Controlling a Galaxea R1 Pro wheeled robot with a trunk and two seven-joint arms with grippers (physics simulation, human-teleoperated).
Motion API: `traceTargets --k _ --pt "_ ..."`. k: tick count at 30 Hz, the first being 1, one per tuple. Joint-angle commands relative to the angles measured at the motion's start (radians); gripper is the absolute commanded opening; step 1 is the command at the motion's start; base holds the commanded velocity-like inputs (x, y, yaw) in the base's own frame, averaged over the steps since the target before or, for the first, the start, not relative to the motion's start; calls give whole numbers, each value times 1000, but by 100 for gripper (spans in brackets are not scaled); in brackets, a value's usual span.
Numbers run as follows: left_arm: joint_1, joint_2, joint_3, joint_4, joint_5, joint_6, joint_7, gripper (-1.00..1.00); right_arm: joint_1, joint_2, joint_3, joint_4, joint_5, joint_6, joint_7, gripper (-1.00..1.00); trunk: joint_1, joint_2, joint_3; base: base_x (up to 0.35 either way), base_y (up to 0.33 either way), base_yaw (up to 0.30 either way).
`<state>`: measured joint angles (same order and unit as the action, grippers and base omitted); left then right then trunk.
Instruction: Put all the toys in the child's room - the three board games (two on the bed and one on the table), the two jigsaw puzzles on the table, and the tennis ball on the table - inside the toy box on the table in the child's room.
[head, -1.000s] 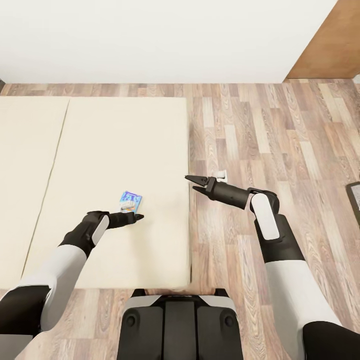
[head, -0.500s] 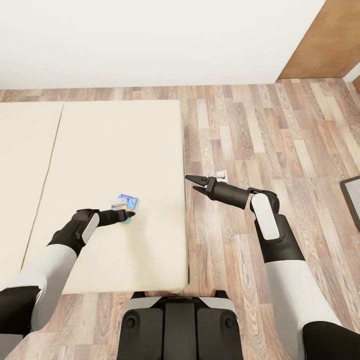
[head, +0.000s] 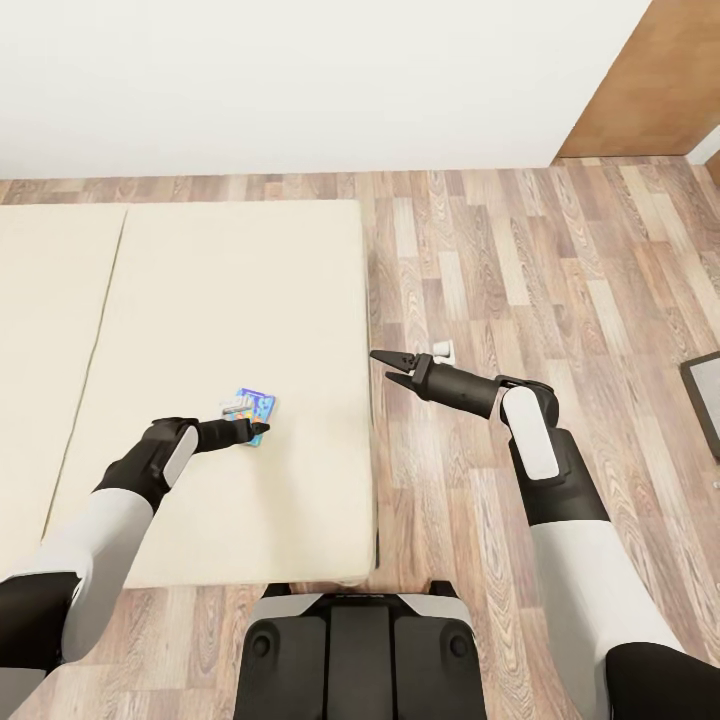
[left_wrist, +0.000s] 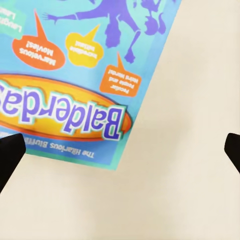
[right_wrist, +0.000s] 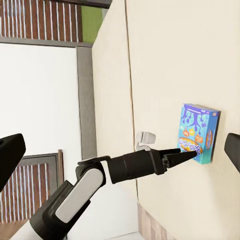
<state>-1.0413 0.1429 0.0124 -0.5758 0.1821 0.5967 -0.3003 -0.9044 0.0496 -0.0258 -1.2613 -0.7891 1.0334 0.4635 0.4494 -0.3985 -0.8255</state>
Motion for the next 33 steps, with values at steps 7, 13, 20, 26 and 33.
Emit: traceTargets --k 7,13,20,26,33 --pt "0 1 1 -1 7 7 0 100 -1 1 -2 1 9 5 8 100 1 -2 -1 0 0 0" --pt "0 1 1 -1 7 6 0 100 -1 0 -3 2 10 5 8 100 1 -2 -1 0 0 0" --pt "0 1 0 -1 7 6 1 100 -1 -1 -3 2 10 5 8 100 1 -2 -1 0 0 0" --pt "0 3 1 -1 7 7 0 100 -1 -2 -3 3 10 5 8 100 1 -2 -1 0 0 0" --pt "0 34 1 -1 7 8 -1 100 -1 -2 -3 3 10 5 8 100 1 -2 -1 0 0 0"
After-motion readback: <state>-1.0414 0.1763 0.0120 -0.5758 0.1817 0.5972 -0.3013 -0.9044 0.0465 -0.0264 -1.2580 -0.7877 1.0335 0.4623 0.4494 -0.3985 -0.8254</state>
